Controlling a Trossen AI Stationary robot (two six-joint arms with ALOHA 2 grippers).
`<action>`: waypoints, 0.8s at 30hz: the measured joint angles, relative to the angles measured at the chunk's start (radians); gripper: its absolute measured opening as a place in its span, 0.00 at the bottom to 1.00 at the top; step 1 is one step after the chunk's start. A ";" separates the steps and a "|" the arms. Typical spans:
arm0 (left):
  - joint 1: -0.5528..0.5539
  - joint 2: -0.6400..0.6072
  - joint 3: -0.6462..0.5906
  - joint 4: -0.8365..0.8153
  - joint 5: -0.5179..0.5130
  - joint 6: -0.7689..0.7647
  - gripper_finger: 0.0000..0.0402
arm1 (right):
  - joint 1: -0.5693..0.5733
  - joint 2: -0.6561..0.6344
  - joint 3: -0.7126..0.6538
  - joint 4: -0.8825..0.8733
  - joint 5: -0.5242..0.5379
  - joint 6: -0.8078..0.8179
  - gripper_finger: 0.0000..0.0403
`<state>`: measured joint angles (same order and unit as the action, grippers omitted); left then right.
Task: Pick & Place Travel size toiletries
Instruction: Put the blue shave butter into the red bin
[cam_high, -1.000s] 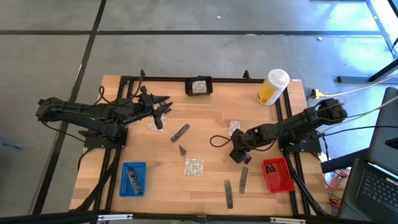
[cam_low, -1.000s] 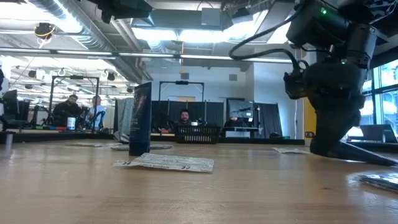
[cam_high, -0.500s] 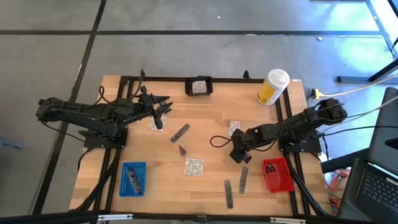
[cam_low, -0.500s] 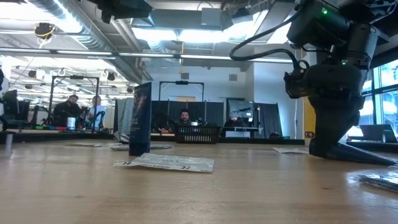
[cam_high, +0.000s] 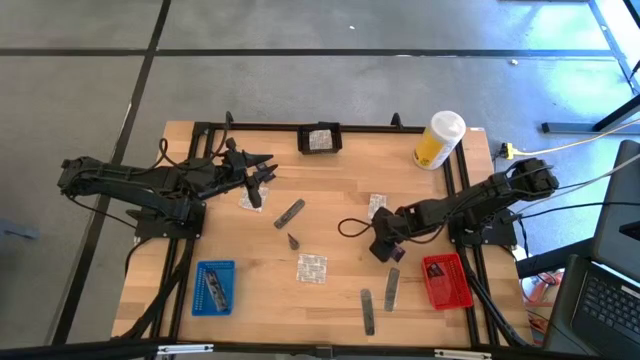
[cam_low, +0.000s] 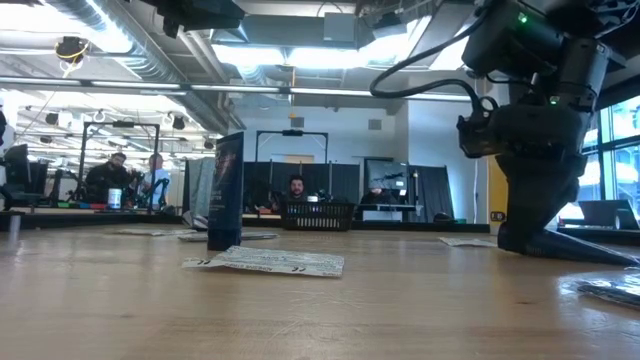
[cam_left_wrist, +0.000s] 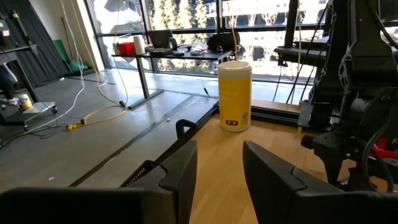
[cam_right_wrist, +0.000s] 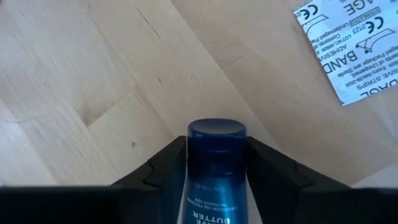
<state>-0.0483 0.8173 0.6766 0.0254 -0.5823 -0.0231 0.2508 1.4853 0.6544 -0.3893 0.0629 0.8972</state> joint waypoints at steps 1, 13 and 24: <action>0.000 0.000 0.000 0.000 0.000 0.000 0.31 | 0.003 0.000 0.000 0.000 0.002 -0.001 0.44; 0.000 0.000 0.000 0.000 0.000 0.000 0.31 | 0.042 0.000 0.000 -0.018 0.070 0.019 0.54; 0.000 0.000 0.000 0.000 0.000 0.000 0.31 | 0.046 0.039 0.000 0.009 0.122 0.003 0.50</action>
<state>-0.0486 0.8173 0.6767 0.0254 -0.5823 -0.0231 0.2968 1.5244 0.6546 -0.3803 0.1852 0.9007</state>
